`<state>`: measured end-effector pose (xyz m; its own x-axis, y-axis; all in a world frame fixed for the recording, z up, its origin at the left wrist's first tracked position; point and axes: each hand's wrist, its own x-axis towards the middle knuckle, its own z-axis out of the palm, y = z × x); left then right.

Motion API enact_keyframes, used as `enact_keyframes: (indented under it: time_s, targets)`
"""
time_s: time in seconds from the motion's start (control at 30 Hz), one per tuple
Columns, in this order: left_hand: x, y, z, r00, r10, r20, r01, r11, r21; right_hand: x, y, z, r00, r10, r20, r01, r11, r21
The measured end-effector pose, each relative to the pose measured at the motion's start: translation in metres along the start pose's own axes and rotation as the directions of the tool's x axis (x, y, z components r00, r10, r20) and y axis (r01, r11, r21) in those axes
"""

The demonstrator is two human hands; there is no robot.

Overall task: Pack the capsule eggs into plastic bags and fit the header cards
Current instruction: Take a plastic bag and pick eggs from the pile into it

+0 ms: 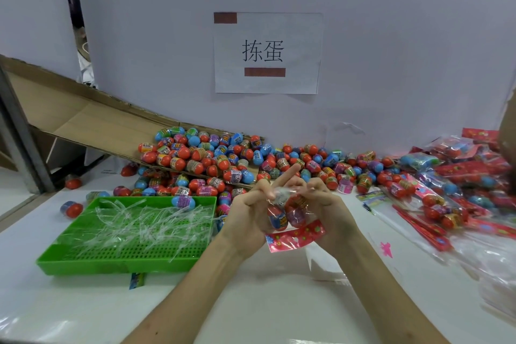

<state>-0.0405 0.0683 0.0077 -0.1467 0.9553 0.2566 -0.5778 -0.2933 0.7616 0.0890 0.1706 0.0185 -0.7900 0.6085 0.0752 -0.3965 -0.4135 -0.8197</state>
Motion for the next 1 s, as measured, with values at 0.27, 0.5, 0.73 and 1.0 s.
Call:
enact_keyframes:
  time_s: [0.27,0.5,0.73,1.0]
  targets:
    - [0.0,0.0,0.0,1.0,-0.001,0.002,0.002,0.995,-0.095,-0.001,-0.001,-0.003,0.996,-0.009,0.086,0.011,1.0,-0.014]
    - [0.004,-0.002,-0.001,0.989,-0.003,-0.151,0.008,0.999,0.035,0.001,0.002,-0.002,0.999,-0.041,0.031,0.044,0.995,-0.085]
    - [0.014,-0.014,-0.003,0.957,-0.024,-0.29,0.111,0.951,0.288,0.008,0.001,-0.011,0.993,-0.105,-0.049,0.098,0.987,-0.128]
    - [0.018,-0.024,-0.015,0.914,0.025,-0.406,0.155,0.901,0.404,0.014,-0.001,-0.023,0.98,-0.135,-0.144,0.122,0.988,-0.095]
